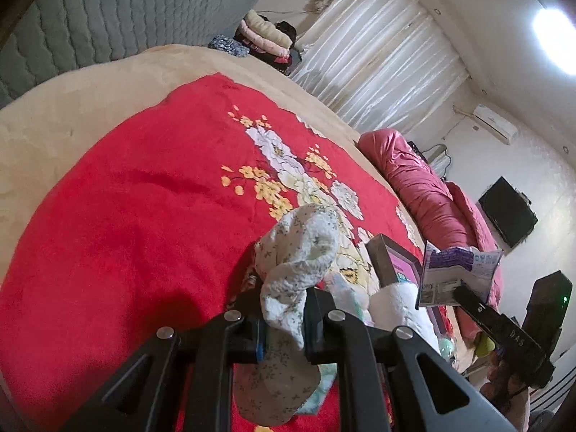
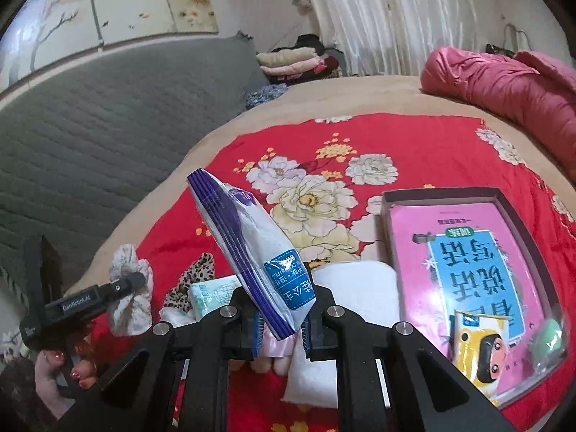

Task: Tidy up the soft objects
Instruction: 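Carry the floral cloth and blue-white packet over the pink tray with both tools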

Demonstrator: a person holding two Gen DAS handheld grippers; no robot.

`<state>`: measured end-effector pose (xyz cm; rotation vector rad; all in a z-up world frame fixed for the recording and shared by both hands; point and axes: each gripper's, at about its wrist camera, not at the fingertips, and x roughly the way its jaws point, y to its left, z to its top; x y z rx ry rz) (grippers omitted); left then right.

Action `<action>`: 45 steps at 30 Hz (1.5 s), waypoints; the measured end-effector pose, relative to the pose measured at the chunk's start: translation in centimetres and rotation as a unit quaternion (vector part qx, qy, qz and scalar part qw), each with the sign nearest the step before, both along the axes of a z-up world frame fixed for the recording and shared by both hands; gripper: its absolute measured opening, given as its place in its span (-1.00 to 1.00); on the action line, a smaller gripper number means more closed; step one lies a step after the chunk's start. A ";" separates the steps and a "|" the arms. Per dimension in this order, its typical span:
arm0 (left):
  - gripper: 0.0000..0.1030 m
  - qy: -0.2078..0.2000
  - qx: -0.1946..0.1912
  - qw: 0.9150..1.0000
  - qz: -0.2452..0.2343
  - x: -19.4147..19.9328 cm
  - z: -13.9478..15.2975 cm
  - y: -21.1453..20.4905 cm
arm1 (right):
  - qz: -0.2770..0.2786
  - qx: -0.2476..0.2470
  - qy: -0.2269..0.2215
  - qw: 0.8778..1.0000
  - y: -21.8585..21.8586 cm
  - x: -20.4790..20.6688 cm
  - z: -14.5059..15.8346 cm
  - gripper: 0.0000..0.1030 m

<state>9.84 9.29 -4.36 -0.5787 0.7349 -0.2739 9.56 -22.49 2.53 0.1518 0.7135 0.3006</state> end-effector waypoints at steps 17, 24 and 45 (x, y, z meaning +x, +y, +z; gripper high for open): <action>-0.71 -0.037 0.078 0.992 -0.092 -5.0 6.0 -11.3 | -0.079 0.000 -0.047 0.996 -6.4 -4.1 1.8 -0.69; -0.71 -0.044 0.083 0.988 -0.120 -5.6 7.3 -14.8 | -0.128 -0.007 -0.054 0.990 -10.0 -6.0 1.6 -0.69; -0.71 -0.041 0.125 0.965 -0.226 -4.2 8.4 -28.7 | -0.213 0.034 -0.054 0.975 -17.3 -7.5 0.2 -0.67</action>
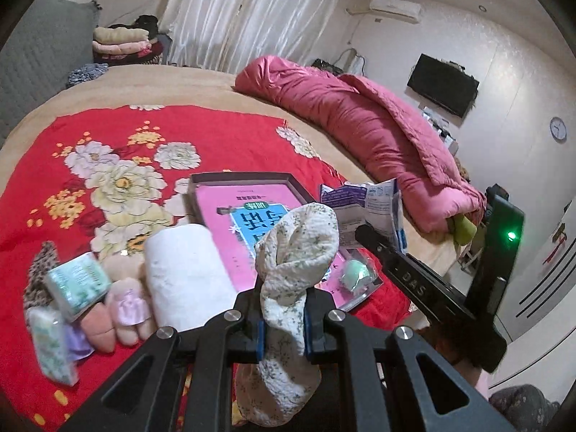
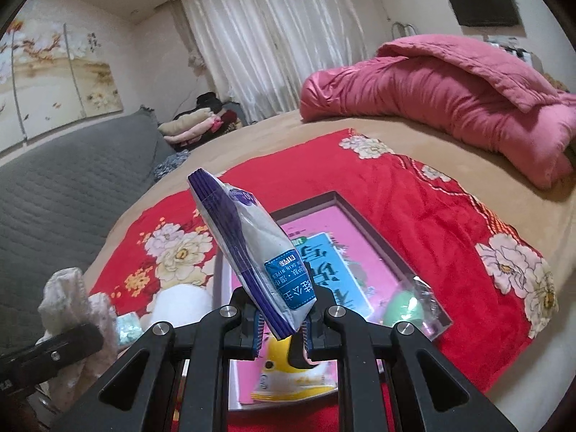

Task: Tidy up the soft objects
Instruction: 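Carry the floral cloth and blue-white packet over the pink tray with both tools, then open right tool to drop the packet in the tray while left tool releases the cloth there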

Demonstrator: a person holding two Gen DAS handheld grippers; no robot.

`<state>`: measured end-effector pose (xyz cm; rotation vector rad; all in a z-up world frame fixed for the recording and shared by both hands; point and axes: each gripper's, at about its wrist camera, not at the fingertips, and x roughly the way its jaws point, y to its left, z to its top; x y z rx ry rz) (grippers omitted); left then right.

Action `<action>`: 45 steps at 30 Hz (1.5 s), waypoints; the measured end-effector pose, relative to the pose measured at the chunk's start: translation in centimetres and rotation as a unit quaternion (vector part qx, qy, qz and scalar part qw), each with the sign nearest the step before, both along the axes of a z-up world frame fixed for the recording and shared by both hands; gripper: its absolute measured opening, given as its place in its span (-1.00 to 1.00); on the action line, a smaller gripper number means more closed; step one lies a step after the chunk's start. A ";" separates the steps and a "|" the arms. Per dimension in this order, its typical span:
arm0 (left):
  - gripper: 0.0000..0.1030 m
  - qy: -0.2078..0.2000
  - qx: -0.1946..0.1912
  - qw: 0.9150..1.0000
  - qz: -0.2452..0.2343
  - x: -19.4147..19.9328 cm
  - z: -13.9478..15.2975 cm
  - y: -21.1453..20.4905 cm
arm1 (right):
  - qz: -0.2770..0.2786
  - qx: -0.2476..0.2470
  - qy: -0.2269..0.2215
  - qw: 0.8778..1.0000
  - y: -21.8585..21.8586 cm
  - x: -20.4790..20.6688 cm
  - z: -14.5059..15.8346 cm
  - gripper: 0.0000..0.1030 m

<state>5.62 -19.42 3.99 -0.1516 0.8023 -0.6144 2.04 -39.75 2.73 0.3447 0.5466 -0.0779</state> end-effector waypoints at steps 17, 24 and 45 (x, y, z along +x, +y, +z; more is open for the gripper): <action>-0.71 0.047 0.039 0.997 -0.037 5.0 -4.7 -6.9 | -0.038 0.021 0.007 0.999 -3.5 -0.4 -1.7 -0.66; -0.71 0.065 0.042 0.996 -0.038 6.0 -6.6 -7.5 | -0.038 0.029 0.024 0.999 -4.2 0.1 -2.9 -0.65; -0.71 0.092 0.072 0.992 -0.041 7.1 -9.1 -8.5 | -0.034 -0.005 0.115 0.993 -3.8 2.8 -6.8 -0.34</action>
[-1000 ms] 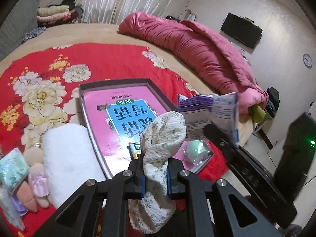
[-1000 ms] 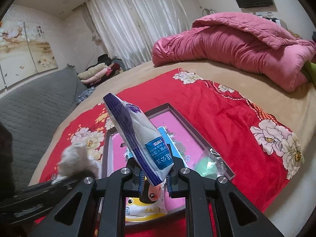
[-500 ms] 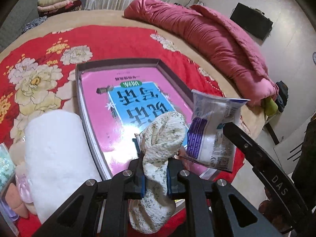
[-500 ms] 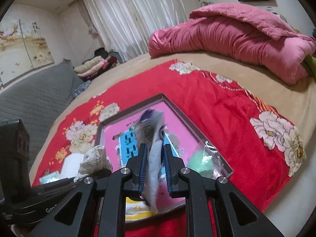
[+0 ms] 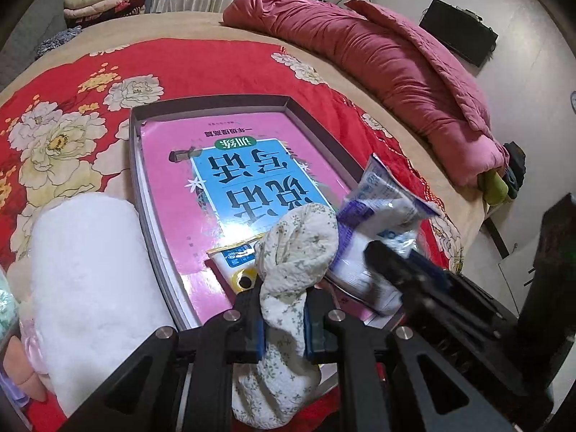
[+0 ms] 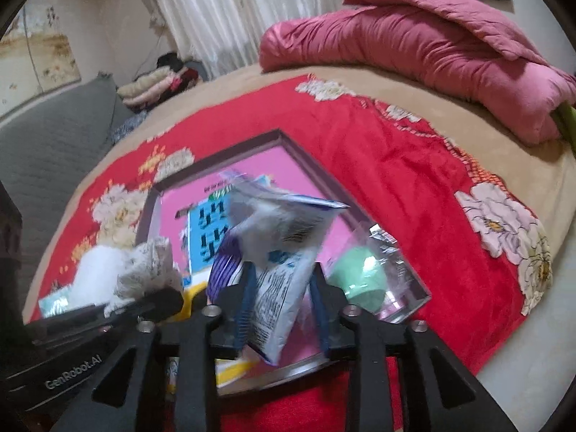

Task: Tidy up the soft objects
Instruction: 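Open right tool to drop the packet in the tray while left tool releases the cloth there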

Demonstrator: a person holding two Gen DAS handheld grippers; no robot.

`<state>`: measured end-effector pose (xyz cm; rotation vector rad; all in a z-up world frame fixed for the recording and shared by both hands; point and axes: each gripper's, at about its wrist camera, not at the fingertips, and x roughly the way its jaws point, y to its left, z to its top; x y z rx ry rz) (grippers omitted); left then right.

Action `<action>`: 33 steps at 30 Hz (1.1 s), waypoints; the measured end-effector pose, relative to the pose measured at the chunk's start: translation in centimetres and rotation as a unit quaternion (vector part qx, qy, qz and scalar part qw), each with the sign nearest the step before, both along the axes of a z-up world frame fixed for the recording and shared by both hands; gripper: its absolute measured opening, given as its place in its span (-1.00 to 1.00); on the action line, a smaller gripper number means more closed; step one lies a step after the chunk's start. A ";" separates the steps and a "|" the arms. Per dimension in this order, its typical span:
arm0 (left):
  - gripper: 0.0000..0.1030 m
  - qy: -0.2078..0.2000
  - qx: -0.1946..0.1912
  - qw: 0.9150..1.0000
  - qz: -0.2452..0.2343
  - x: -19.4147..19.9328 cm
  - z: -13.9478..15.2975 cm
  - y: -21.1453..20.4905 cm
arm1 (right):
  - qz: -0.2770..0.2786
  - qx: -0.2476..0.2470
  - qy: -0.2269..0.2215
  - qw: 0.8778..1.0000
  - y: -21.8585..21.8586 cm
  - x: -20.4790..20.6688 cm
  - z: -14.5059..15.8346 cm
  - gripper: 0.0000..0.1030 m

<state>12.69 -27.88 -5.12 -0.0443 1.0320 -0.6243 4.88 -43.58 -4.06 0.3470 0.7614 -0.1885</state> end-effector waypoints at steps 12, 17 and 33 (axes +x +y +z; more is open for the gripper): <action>-0.71 -0.004 0.010 1.000 0.003 0.0 -0.1 -0.3 | -0.001 -0.035 0.022 0.999 0.8 0.7 -0.3 0.05; -0.70 -0.003 0.012 1.000 0.002 -0.1 -0.1 -0.3 | -0.010 -0.048 0.013 0.999 0.8 0.4 0.3 0.13; -0.27 0.000 0.019 0.999 -0.028 -0.7 0.1 -1.4 | -0.081 -0.060 -0.029 0.994 -1.6 -1.5 1.7 0.23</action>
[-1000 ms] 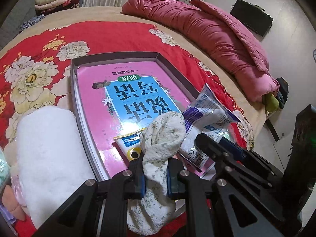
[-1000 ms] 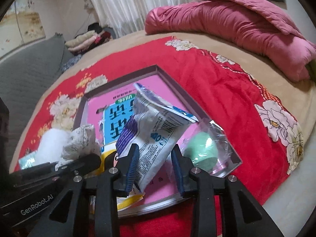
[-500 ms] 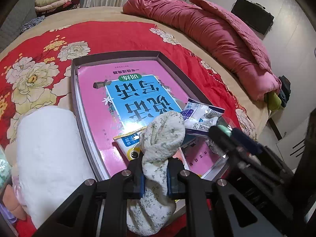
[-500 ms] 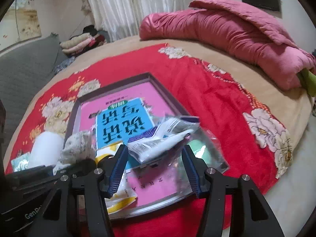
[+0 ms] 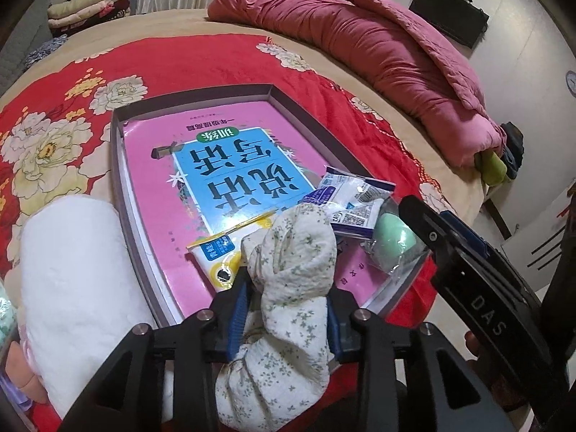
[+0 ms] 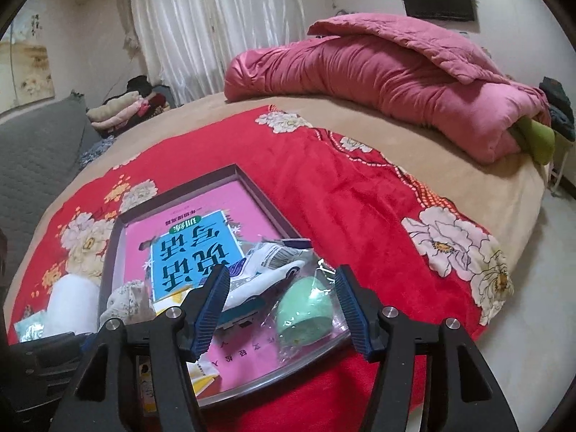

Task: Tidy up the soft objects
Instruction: 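Open right tool to drop the packet in the tray while left tool releases the cloth there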

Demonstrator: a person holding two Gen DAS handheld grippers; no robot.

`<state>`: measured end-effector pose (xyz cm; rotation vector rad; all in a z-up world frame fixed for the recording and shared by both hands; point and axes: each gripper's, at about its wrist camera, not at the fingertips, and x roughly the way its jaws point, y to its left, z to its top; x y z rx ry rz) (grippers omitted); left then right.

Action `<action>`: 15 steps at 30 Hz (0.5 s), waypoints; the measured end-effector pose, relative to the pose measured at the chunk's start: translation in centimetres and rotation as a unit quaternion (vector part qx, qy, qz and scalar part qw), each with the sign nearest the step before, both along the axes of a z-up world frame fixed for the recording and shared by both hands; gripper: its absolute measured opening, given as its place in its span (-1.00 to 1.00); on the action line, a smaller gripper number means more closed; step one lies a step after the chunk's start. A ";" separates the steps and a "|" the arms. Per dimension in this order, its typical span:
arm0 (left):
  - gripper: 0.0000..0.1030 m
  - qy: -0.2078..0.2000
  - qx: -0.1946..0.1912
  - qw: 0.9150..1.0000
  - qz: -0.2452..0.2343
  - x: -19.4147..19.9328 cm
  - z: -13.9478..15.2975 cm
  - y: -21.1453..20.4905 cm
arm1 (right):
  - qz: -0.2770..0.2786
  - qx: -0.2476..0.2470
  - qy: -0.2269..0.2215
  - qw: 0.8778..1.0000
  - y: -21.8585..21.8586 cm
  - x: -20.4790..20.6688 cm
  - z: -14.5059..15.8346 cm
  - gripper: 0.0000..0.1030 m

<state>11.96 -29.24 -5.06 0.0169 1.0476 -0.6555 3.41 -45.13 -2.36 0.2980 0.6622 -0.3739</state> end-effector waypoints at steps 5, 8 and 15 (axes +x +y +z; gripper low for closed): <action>0.04 -0.018 -0.028 0.999 0.004 -0.1 1.5 0.7 | -0.011 -0.002 0.002 1.000 -0.4 -0.1 -0.2 0.24; 0.04 -0.027 -0.031 0.999 0.005 -0.2 2.1 0.9 | -0.015 0.001 0.003 1.000 -0.6 -0.2 -0.3 0.24; 0.04 -0.029 -0.033 0.999 0.000 -1.8 2.8 1.9 | -0.016 0.002 0.003 1.000 -0.6 -0.2 -0.3 0.25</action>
